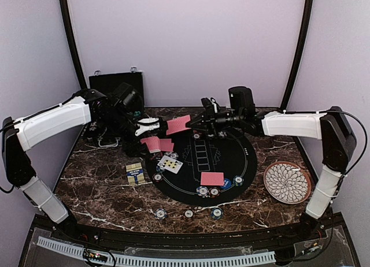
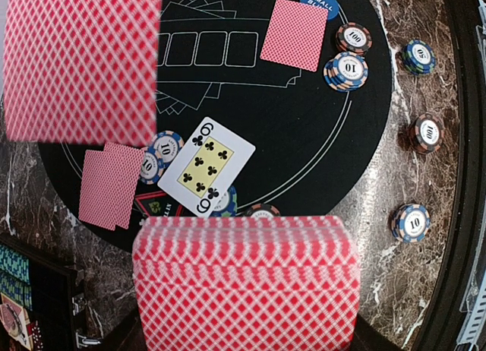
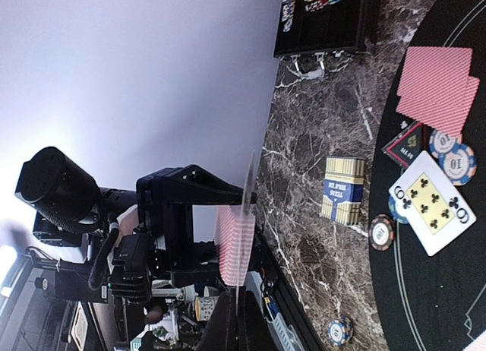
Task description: Distribute texas hold em gaming equipment
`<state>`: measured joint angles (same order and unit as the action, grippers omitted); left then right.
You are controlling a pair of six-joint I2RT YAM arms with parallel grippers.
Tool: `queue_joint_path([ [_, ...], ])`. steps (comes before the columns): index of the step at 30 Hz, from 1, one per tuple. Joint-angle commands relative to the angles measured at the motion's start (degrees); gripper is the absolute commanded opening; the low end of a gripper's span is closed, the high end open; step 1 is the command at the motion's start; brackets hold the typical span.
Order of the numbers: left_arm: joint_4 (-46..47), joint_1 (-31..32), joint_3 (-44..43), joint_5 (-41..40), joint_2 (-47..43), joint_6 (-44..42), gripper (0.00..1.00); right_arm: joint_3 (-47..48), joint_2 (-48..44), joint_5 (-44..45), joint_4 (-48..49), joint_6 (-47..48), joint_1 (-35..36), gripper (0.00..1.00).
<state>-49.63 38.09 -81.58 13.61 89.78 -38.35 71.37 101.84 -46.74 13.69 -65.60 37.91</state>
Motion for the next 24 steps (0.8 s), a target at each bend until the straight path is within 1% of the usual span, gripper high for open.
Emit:
queue_joint_path([
  [1,-1.4,0.0,0.5,0.0,-3.3,-0.6,0.00,-0.5,-1.6,0.2,-1.4,3.4,-5.1,0.00],
  [4,-1.7,0.0,0.5,0.0,-3.3,-0.7,0.00,1.7,0.5,2.1,-6.0,7.9,-8.3,0.00],
  [9,-1.9,-0.1,0.7,0.1,-3.2,-0.7,0.00,8.1,7.1,6.4,-15.4,14.8,-12.2,0.00],
  [12,-2.2,-0.1,0.7,0.2,-3.3,-0.8,0.00,11.5,12.2,7.9,-16.0,15.7,-13.7,0.00],
  [18,-2.5,-0.1,0.8,0.2,-3.3,-0.9,0.00,20.5,20.9,12.7,-19.8,18.9,-14.4,0.00],
  [24,-2.8,-0.1,0.8,0.2,-3.4,-0.9,0.00,26.1,27.4,14.5,-19.1,17.9,-15.2,0.00],
])
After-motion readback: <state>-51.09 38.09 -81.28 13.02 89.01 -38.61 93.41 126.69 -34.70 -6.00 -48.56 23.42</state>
